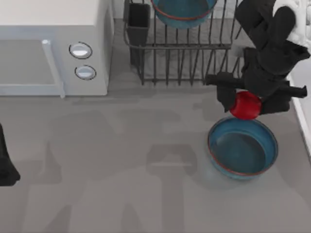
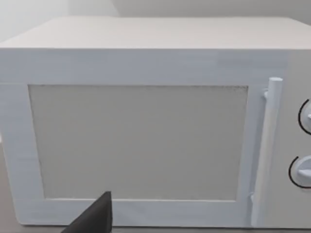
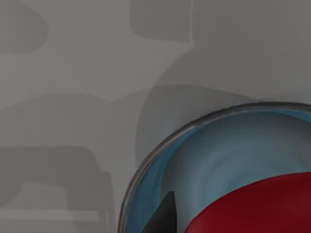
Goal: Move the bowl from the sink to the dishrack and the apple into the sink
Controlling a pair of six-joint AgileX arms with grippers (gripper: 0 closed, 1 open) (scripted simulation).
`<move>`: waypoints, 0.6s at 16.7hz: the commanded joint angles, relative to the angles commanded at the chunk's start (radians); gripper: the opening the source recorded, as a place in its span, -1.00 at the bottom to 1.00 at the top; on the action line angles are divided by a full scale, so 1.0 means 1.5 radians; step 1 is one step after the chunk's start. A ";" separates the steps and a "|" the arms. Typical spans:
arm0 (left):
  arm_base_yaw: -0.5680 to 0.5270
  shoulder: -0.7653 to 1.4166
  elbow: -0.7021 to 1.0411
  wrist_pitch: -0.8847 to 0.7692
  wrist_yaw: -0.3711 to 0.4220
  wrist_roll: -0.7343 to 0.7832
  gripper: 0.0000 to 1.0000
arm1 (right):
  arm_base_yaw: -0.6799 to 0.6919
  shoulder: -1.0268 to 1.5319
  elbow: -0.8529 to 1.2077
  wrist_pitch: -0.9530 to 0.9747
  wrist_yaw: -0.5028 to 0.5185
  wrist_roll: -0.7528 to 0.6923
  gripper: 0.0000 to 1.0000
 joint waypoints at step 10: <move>0.000 0.000 0.000 0.000 0.000 0.000 1.00 | -0.282 -0.116 -0.323 0.576 -0.156 -0.141 -1.00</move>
